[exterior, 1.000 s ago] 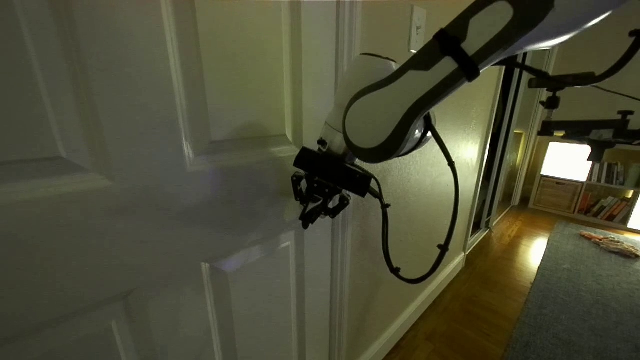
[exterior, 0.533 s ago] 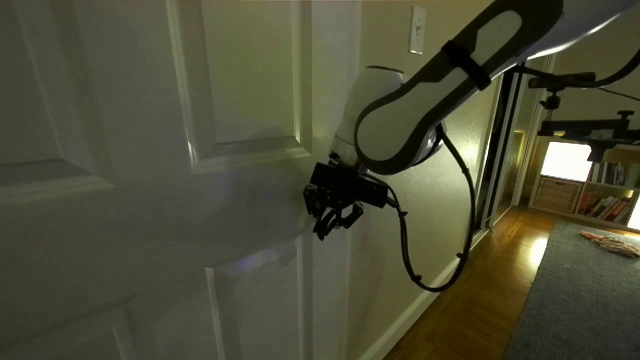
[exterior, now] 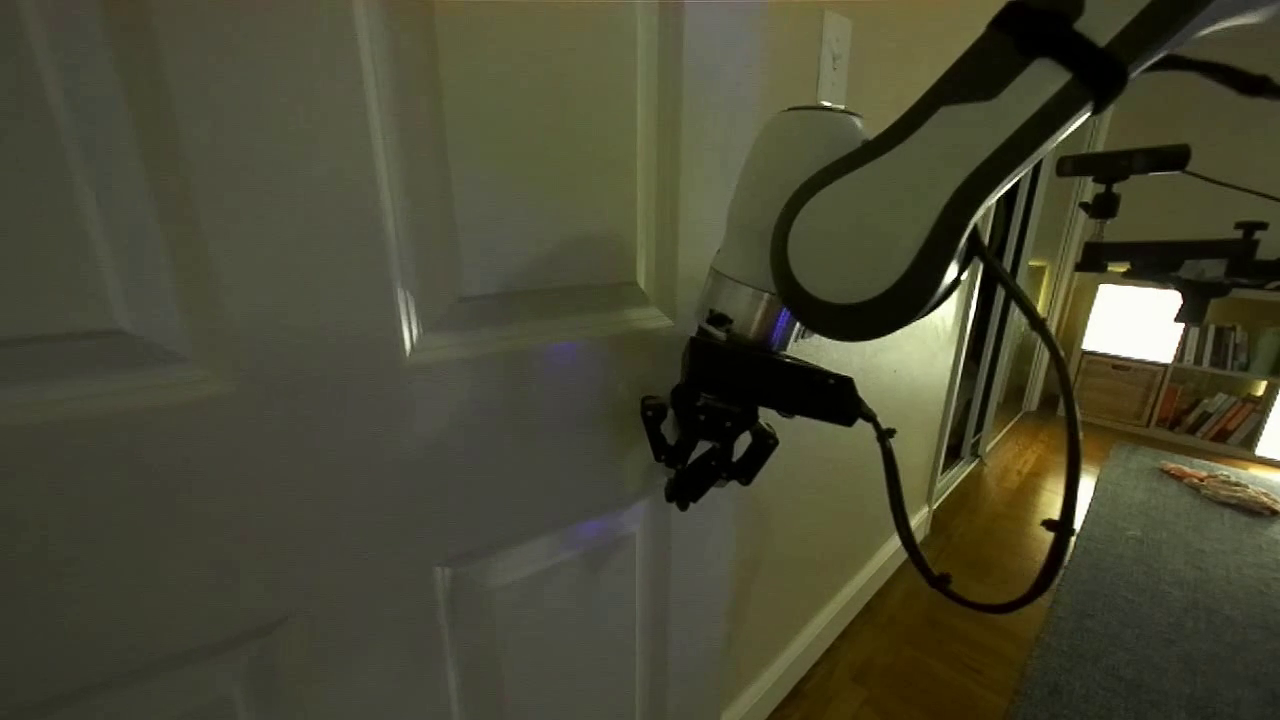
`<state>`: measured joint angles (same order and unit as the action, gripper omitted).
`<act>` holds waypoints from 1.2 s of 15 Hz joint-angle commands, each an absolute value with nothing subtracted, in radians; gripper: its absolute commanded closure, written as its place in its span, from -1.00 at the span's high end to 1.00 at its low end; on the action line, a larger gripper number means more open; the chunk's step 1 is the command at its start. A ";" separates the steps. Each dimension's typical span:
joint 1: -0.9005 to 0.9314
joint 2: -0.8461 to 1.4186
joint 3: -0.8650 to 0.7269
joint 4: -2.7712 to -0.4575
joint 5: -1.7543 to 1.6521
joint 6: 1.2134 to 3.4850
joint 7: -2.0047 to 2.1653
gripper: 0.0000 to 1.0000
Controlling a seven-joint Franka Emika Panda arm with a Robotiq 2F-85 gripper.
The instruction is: Open the door
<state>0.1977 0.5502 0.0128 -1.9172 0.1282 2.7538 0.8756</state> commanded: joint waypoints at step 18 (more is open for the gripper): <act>0.064 -0.252 0.052 -2.344 0.246 2.011 0.096 1.00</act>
<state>0.0849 -0.1577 0.0811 -2.3214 0.2780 2.1521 0.1532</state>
